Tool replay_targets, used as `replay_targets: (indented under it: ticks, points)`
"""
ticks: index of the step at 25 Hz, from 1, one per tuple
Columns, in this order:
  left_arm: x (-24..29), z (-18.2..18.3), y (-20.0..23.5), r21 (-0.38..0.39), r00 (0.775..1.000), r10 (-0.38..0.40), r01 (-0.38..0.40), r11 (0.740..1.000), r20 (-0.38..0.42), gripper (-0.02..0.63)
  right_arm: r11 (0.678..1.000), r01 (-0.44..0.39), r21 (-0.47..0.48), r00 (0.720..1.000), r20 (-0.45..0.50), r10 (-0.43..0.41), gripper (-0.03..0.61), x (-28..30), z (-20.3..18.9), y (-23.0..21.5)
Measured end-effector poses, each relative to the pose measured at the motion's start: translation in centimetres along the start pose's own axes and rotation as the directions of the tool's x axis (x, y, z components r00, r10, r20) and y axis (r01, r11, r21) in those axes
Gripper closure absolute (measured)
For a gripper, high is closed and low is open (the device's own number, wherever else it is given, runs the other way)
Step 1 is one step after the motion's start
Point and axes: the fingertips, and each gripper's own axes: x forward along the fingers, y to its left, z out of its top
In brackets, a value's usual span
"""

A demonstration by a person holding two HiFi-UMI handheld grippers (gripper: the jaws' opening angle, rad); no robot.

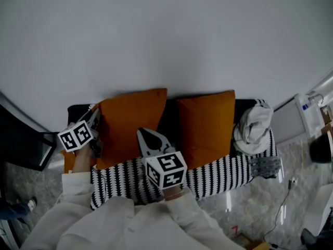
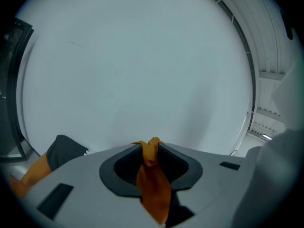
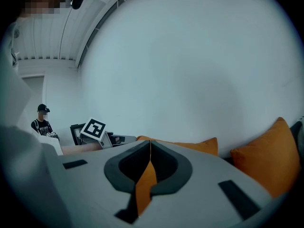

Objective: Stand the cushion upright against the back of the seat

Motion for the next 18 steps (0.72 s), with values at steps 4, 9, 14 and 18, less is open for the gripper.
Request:
replay_targets:
  ticks: [4,9,14,18]
  points:
    - [-0.9,1.1,-0.5,0.064,0.999,0.029,-0.032,0.997,0.043,0.446,1.0,-0.001,0.002,1.0,0.01,0.001,0.565,-1.1,0.0,0.1]
    - [-2.9,1.7,-2.3,0.118,0.997,0.024,-0.032,0.992,0.068,0.436,1.0,-0.011,0.011,1.0,0.018,0.011,0.565,-2.2,-0.1,1.0]
    - [-5.3,2.0,-5.7,0.139,0.994,-0.035,0.021,0.99,0.1,0.436,1.0,-0.031,0.002,0.999,0.027,0.031,0.565,-3.5,0.3,2.1]
    - [-6.8,0.5,-10.0,0.177,0.989,-0.121,0.105,0.979,0.081,0.436,0.999,-0.047,-0.012,0.998,0.031,0.048,0.565,-4.4,0.6,2.5]
